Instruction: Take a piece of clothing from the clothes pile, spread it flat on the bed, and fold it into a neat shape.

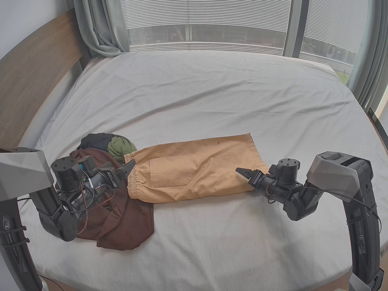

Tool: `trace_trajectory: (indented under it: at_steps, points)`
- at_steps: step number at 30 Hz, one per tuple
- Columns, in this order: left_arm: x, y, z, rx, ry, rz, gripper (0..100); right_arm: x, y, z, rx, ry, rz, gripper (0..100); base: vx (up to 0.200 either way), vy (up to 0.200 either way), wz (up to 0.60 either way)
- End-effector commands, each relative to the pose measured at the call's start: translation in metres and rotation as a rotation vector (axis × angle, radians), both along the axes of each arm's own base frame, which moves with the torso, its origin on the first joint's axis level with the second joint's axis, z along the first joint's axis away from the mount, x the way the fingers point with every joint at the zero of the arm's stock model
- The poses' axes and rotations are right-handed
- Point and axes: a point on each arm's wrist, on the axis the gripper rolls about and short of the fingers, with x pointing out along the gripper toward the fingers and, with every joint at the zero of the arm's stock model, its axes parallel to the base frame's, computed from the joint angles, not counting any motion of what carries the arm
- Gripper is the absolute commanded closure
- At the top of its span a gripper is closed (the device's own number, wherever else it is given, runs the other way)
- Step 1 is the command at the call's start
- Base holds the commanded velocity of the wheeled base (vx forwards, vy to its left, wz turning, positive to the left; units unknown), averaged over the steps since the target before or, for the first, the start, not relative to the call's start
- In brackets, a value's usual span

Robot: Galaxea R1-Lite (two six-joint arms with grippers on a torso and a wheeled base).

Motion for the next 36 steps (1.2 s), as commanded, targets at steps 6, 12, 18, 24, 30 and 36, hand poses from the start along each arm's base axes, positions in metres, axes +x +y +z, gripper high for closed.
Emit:
trace_trajectory:
  at_steps: [6, 12, 18, 24, 30, 36]
  points:
    - [0.001, 0.0, -0.002, -0.002, 0.006, -0.001, 0, -0.002, 0.006, -0.018, -0.009, 0.029, 0.012, 100, 0.0, 0.0, 0.0]
    - [0.001, 0.0, -0.002, -0.002, 0.007, -0.004, 0, -0.005, 0.006, -0.02, -0.014, 0.038, 0.014, 100, 0.0, 0.0, 0.0]
    - [0.001, 0.0, -0.004, -0.007, 0.014, -0.001, 0, -0.014, 0.01, 0.001, -0.028, 0.011, 0.034, 100, 0.0, 0.0, 0.0]
    - [0.0, 0.0, -0.005, -0.007, 0.018, -0.001, 0, -0.033, 0.003, 0.024, -0.066, 0.001, 0.045, 100, 0.0, 0.0, 0.0]
    - [0.002, 0.002, -0.008, -0.011, 0.028, 0.004, 0, -0.058, -0.007, 0.027, -0.111, 0.051, 0.054, 100, 0.0, 0.0, 0.0]
    - [0.002, 0.002, -0.011, -0.012, 0.037, 0.003, 0, -0.087, -0.018, 0.03, -0.159, 0.108, 0.064, 100, 0.0, 0.0, 0.0]
